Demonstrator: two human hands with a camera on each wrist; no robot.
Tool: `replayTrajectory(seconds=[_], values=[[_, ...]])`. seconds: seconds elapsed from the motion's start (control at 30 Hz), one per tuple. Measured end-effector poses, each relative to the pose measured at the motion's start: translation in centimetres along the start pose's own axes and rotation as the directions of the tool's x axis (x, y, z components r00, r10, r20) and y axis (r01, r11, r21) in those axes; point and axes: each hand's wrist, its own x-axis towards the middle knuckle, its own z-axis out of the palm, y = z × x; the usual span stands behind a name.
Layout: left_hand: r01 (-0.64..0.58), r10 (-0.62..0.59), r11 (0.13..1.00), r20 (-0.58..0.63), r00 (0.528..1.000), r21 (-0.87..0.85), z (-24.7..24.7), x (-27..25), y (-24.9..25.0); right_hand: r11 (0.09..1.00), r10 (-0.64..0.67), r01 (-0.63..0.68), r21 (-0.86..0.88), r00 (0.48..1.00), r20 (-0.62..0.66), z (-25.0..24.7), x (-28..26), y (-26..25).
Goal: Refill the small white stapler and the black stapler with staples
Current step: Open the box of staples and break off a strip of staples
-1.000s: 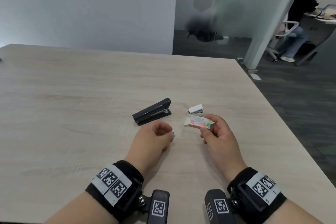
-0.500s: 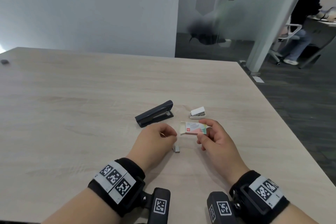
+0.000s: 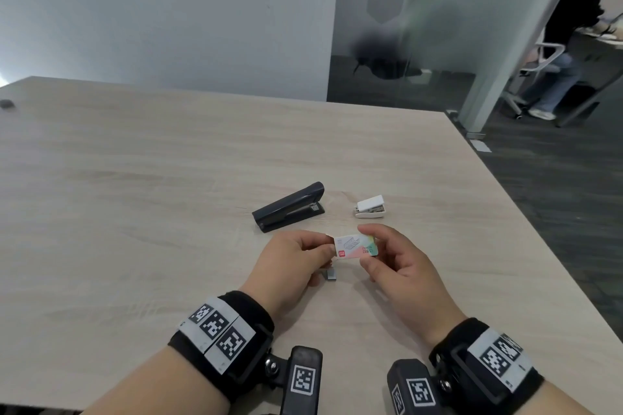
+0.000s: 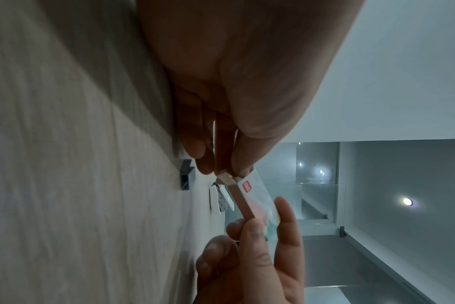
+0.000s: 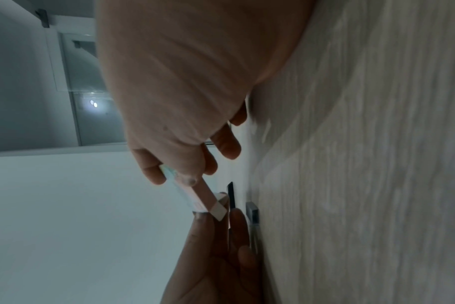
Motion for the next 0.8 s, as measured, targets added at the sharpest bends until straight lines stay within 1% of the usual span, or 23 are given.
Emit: replayTrajectory(seconds=[0.07,0.17,0.33,0.47,0.57,0.73,0.8], values=[[-0.002,0.001,1.000,0.013,1.000,0.011,0.08,0.06,-0.16,0.999,-0.035,0.035,-0.021,0.999,-0.002,-0.03,-0.20,-0.06],[0.000,0.000,1.000,0.001,1.000,0.028,0.00,0.16,-0.37,0.996,-0.072,0.072,-0.047,0.997,0.001,0.00,-0.24,-0.01],[0.005,-0.005,0.999,-0.002,1.000,0.046,-0.11,0.34,-0.58,0.998,-0.029,0.029,-0.050,1.000,-0.004,0.14,0.16,0.33],[0.034,-0.034,0.999,0.004,0.999,-0.011,-0.23,0.58,-0.70,1.000,0.016,-0.016,-0.027,1.000,0.010,0.27,0.25,0.50],[0.043,-0.042,0.995,0.016,0.999,-0.085,-0.38,0.53,-0.58,0.997,0.029,-0.027,-0.067,0.999,0.025,0.32,0.35,0.54],[0.038,-0.038,0.988,0.003,0.999,-0.149,-0.32,0.13,-0.35,0.988,0.052,-0.047,-0.147,0.998,0.030,0.30,0.27,0.38],[0.035,-0.037,0.988,-0.009,0.999,-0.151,-0.39,0.16,-0.46,0.985,0.056,-0.050,-0.164,0.998,0.029,0.34,0.27,0.43]])
